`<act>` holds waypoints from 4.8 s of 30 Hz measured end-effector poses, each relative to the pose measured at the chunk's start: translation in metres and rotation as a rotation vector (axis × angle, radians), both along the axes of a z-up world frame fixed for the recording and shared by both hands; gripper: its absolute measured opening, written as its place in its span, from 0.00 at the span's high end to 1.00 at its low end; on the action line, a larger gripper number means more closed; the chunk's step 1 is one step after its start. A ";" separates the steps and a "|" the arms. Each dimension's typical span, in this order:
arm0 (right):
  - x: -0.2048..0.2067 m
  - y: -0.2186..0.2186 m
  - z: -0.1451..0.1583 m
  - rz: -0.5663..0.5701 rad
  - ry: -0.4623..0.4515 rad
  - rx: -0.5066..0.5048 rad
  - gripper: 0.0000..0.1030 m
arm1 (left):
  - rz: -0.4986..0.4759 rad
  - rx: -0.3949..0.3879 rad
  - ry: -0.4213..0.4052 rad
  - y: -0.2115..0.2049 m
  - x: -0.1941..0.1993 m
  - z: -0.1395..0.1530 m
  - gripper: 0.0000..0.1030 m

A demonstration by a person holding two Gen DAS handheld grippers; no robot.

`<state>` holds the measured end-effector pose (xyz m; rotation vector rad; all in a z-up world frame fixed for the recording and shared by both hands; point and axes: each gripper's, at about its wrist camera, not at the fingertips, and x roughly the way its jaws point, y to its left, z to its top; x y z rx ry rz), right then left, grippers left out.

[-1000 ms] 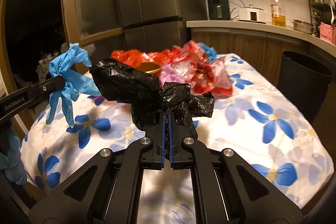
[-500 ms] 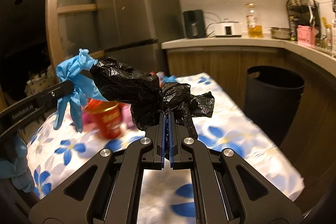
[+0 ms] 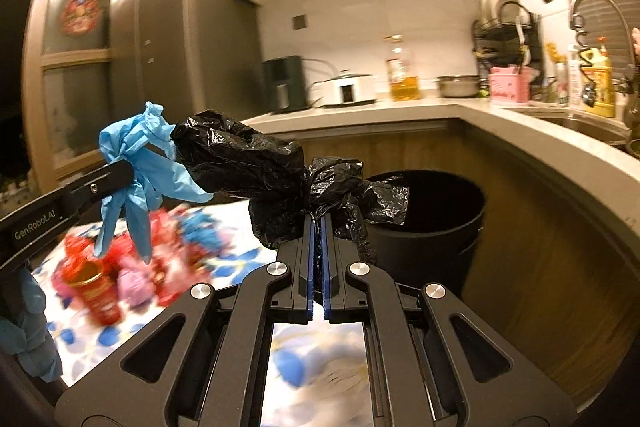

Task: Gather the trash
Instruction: 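Carry the black bag and blue glove over the black trash bin with both grippers, then open both grippers over the bin, dropping the black bag and blue glove, then grasp the pink bag with the left gripper while the right gripper grasps the printed snack wrapper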

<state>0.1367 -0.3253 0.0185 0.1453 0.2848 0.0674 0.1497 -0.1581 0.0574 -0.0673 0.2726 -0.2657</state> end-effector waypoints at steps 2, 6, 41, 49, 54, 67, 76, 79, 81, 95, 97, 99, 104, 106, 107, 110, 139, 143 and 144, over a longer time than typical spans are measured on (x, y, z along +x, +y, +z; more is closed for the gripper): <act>0.009 -0.015 0.004 -0.031 -0.016 -0.001 0.97 | -0.030 -0.003 -0.001 -0.016 0.014 0.002 0.89; 0.028 -0.041 0.009 -0.059 -0.036 0.009 0.97 | -0.090 -0.002 -0.013 -0.049 0.044 0.001 0.89; 0.143 -0.121 -0.009 -0.100 0.042 0.071 0.78 | -0.216 -0.006 0.072 -0.136 0.167 -0.038 0.51; 0.138 -0.124 -0.011 -0.124 0.044 0.077 0.58 | -0.095 -0.055 0.076 -0.104 0.160 -0.040 0.17; 0.127 -0.117 -0.013 -0.129 0.045 0.068 0.44 | -0.034 -0.020 0.086 -0.090 0.144 -0.043 0.13; 0.079 -0.082 -0.009 -0.139 0.002 0.031 0.18 | 0.119 0.045 0.032 -0.042 0.075 -0.038 0.06; 0.041 -0.052 -0.012 -0.142 -0.006 0.026 0.17 | 0.194 0.063 0.019 0.000 0.025 -0.042 0.06; 0.032 -0.038 -0.014 -0.121 0.001 0.031 0.17 | 0.218 0.068 0.019 0.012 0.010 -0.043 0.06; 0.027 -0.025 -0.017 -0.095 0.008 0.031 0.17 | 0.237 0.064 0.022 0.024 -0.002 -0.045 0.06; 0.025 0.102 -0.053 0.129 0.091 -0.009 0.17 | 0.406 0.050 0.028 0.110 -0.064 -0.062 0.06; 0.030 0.117 -0.058 0.153 0.101 -0.019 0.17 | 0.444 0.049 0.035 0.126 -0.068 -0.064 0.06; 0.037 0.134 -0.065 0.182 0.114 -0.022 0.18 | 0.476 0.046 0.042 0.139 -0.072 -0.067 0.06; 0.057 0.159 -0.074 0.208 0.146 -0.024 0.28 | 0.562 0.040 0.060 0.173 -0.074 -0.071 0.06; 0.066 0.165 -0.077 0.212 0.160 -0.027 0.33 | 0.586 0.038 0.068 0.184 -0.073 -0.072 0.06; 0.070 0.167 -0.078 0.213 0.169 -0.026 0.38 | 0.594 0.035 0.071 0.189 -0.072 -0.072 0.06; 0.082 0.170 -0.084 0.221 0.208 -0.008 0.50 | 0.616 0.025 0.081 0.202 -0.069 -0.074 0.06; 0.064 0.160 -0.078 0.234 0.189 -0.021 0.86 | 0.585 -0.091 0.417 0.269 0.001 -0.113 1.00; 0.058 0.154 -0.074 0.232 0.184 -0.009 0.87 | 0.591 -0.089 0.387 0.266 -0.011 -0.106 1.00; 0.056 0.153 -0.073 0.231 0.179 -0.008 0.87 | 0.601 -0.086 0.372 0.266 -0.018 -0.103 1.00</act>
